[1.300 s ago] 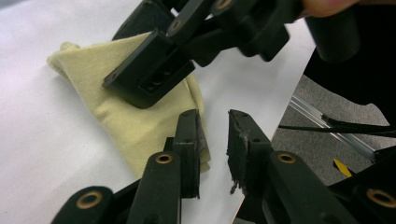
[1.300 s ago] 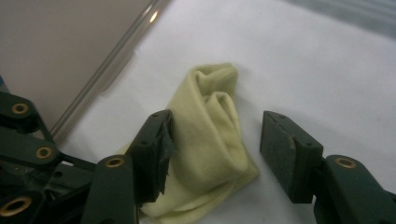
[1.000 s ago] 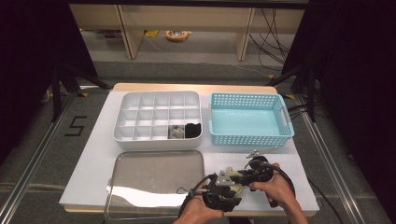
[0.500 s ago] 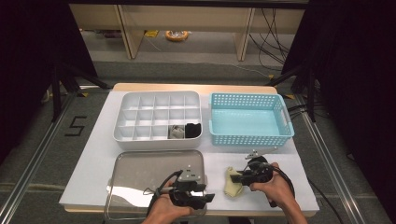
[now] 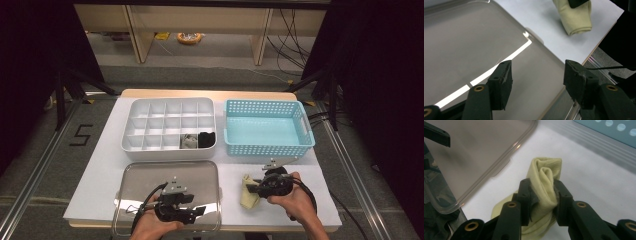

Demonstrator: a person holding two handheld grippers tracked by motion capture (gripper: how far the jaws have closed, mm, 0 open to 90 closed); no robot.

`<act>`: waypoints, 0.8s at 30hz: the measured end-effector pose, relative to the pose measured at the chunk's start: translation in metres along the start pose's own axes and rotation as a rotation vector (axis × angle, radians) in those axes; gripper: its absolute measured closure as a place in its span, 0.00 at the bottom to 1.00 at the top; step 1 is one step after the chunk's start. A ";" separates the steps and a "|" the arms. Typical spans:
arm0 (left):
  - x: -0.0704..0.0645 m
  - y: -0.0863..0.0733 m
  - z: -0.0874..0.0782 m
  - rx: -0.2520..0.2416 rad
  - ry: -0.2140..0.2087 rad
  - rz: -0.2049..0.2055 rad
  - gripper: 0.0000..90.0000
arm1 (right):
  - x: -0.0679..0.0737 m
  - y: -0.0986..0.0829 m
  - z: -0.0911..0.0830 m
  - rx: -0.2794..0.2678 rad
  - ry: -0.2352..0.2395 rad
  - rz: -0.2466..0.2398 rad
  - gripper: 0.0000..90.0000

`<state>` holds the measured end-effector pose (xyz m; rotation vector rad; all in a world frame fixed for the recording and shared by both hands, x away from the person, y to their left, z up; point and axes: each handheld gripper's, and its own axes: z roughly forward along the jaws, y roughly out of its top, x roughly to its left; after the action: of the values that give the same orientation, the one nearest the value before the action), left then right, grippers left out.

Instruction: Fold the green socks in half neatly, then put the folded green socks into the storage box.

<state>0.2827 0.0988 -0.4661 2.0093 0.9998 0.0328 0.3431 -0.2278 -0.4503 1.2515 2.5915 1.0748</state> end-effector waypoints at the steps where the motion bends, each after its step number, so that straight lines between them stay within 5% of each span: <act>1: 0.002 -0.002 -0.002 -0.005 0.004 -0.003 0.42 | 0.000 0.000 0.000 -0.005 0.005 -0.011 0.80; 14: 0.011 -0.023 -0.021 -0.015 0.134 0.033 0.19 | 0.001 0.008 -0.007 -0.027 -0.024 -0.040 0.80; 21: 0.015 -0.033 -0.035 -0.061 0.149 0.004 0.17 | 0.005 0.019 -0.015 -0.038 -0.018 -0.034 0.80; 23: 0.016 -0.034 -0.036 -0.066 0.159 0.011 0.17 | 0.005 0.023 -0.012 -0.081 -0.028 -0.056 0.80; 24: 0.017 -0.034 -0.038 -0.056 0.163 0.022 0.17 | 0.007 0.025 -0.015 -0.044 -0.018 -0.038 0.79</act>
<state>0.2585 0.1461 -0.4723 1.9908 1.0670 0.2368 0.3501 -0.2208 -0.4224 1.1916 2.5531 1.1020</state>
